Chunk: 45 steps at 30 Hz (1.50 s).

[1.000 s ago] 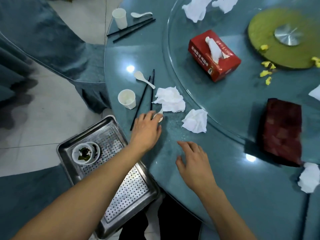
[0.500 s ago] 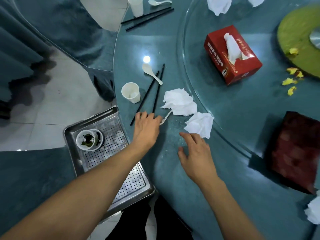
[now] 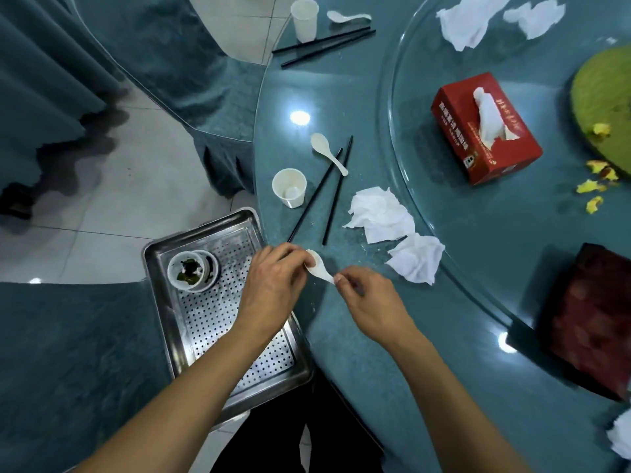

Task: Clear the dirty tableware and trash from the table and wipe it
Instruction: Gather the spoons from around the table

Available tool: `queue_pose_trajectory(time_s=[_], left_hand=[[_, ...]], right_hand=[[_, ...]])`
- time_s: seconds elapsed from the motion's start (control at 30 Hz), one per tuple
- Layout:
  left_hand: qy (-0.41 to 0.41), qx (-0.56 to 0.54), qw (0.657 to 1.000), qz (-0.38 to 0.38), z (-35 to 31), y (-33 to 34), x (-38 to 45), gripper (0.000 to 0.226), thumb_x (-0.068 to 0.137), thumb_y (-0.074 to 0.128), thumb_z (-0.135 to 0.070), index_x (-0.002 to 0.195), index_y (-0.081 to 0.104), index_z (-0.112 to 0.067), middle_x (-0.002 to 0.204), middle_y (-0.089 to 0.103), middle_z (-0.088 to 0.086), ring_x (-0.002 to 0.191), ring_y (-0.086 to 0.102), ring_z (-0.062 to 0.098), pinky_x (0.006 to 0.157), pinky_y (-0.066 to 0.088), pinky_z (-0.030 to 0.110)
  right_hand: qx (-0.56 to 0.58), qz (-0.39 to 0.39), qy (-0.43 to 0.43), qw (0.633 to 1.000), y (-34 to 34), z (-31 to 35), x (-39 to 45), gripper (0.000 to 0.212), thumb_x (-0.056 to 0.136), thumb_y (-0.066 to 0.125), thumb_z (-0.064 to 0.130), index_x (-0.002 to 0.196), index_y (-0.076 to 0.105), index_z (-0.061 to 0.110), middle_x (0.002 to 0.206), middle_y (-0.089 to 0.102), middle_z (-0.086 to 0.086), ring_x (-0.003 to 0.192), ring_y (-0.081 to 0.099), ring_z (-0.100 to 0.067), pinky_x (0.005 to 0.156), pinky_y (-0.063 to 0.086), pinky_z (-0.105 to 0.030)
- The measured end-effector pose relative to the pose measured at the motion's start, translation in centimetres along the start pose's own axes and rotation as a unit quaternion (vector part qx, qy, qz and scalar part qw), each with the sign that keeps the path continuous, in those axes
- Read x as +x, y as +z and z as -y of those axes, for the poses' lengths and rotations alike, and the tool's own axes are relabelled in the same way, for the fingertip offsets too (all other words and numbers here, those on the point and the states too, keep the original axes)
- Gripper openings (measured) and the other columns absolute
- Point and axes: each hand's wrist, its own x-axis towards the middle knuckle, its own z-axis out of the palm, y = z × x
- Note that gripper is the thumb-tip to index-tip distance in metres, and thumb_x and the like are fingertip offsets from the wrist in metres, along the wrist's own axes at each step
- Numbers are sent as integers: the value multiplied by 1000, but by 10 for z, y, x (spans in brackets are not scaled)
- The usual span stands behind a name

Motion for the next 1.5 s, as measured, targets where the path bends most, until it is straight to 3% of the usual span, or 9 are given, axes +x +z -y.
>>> queue_pose_trajectory(time_s=[0.1,0.17,0.2,0.33,0.4,0.73,1.13,1.33,1.5], left_hand=[[-9,-48,999,-16,-1,-8,5,21,88,73,-7,101,70,-23,105,69,-8,95,60,18,86,50,43],[-95,-195,976,-17,-8,-12,12,32,93,66,-4,115,66,-27,108,71,-9,102,65,12,93,52,35],[-175,-307,935,-17,-14,-14,17,39,95,62,-1,123,62,-28,107,73,-6,105,68,12,95,54,31],[-411,-622,667,-6,-27,-22,42,27,102,50,-7,126,61,-13,103,76,10,98,72,24,91,58,35],[-434,-669,603,5,-22,-25,50,24,104,48,-15,119,65,-7,102,75,13,97,71,28,94,57,39],[-461,-688,560,-8,22,-27,66,18,105,49,-12,114,64,-9,105,73,20,82,73,29,88,58,52],[-457,-732,505,27,78,-62,43,46,102,45,-42,132,56,-8,126,67,24,110,68,40,100,52,55],[-447,-743,497,48,94,-77,26,56,100,45,-47,139,54,-7,134,63,24,120,63,41,106,46,57],[-441,-749,492,56,91,-80,18,58,101,42,-48,139,53,-6,133,63,25,117,63,42,109,42,60]], right_hand=[[141,-8,40,989,0,12,2,20,95,64,30,78,68,23,67,67,4,63,60,-12,67,50,-38],[179,-34,53,982,-1,20,7,19,94,67,26,76,71,20,66,68,3,63,61,-14,71,53,-42],[185,-51,57,980,-1,23,11,19,94,67,25,76,71,20,65,68,3,64,63,-14,72,53,-42],[150,-98,53,982,1,38,27,21,92,68,32,73,67,24,67,70,4,65,65,-16,67,53,-37],[123,-103,39,986,3,45,35,20,91,69,36,74,66,25,67,69,6,61,62,-11,63,52,-35],[36,-147,-8,988,2,80,81,26,92,65,42,78,65,21,63,63,14,64,60,-6,63,46,-26],[-288,-153,60,943,-24,51,248,26,93,57,33,110,66,15,114,58,-16,104,59,-40,92,43,-43],[-260,-184,52,946,-15,53,241,12,86,59,22,92,68,17,99,65,-15,94,62,-40,88,45,-44],[-57,-244,66,966,-17,73,165,14,84,71,34,87,75,20,82,74,0,80,69,-24,81,55,-39]])
